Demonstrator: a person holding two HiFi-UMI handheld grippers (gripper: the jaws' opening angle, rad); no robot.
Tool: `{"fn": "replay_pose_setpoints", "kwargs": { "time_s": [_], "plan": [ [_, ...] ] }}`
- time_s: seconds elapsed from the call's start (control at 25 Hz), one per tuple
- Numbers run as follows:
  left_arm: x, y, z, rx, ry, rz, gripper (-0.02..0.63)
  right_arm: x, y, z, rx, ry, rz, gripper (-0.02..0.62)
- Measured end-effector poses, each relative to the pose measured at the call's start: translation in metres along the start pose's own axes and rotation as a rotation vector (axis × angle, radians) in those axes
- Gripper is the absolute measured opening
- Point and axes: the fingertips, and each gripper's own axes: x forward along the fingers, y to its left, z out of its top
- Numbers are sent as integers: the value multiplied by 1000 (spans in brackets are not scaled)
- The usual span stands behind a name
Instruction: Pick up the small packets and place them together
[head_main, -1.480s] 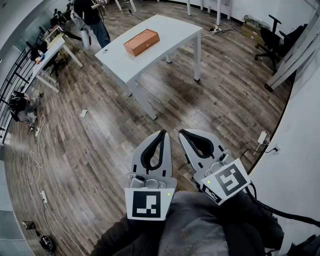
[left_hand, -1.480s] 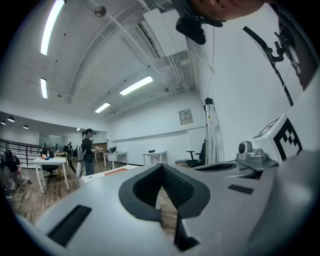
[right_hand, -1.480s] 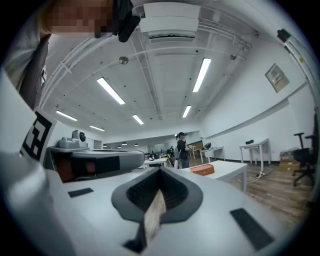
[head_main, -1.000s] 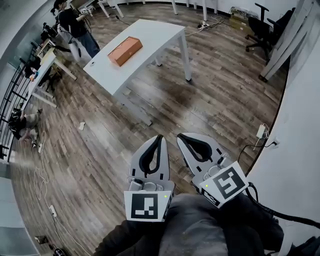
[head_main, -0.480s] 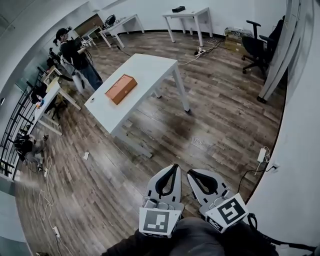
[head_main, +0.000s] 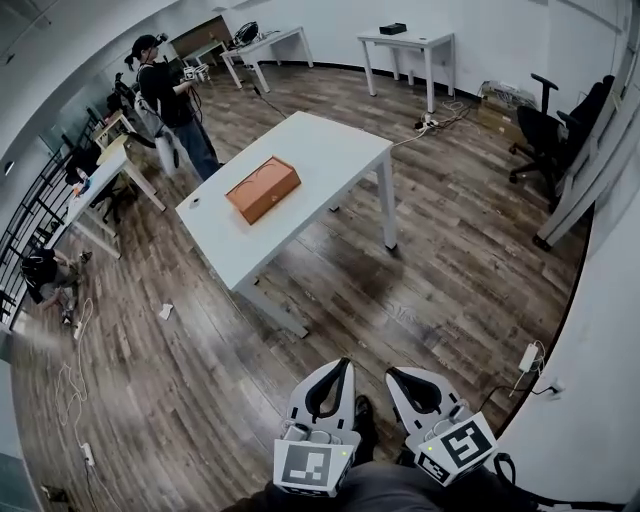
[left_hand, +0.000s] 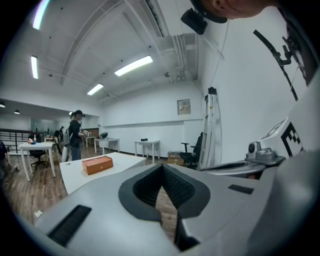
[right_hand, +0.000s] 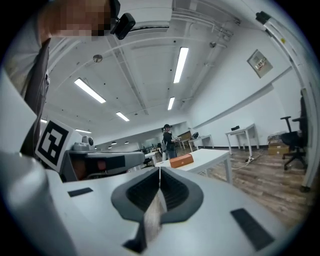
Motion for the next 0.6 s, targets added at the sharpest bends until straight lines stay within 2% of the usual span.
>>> {"fn": "replay_pose_setpoints", "kwargs": {
  "time_s": [0.4, 0.6],
  "plan": [
    [45, 140, 5, -76, -36, 78, 2, 159, 8, 11, -53, 80, 109, 6],
    [54, 189, 12, -97, -66, 104, 2, 214, 18, 20, -92, 99, 151, 6]
  ]
}}
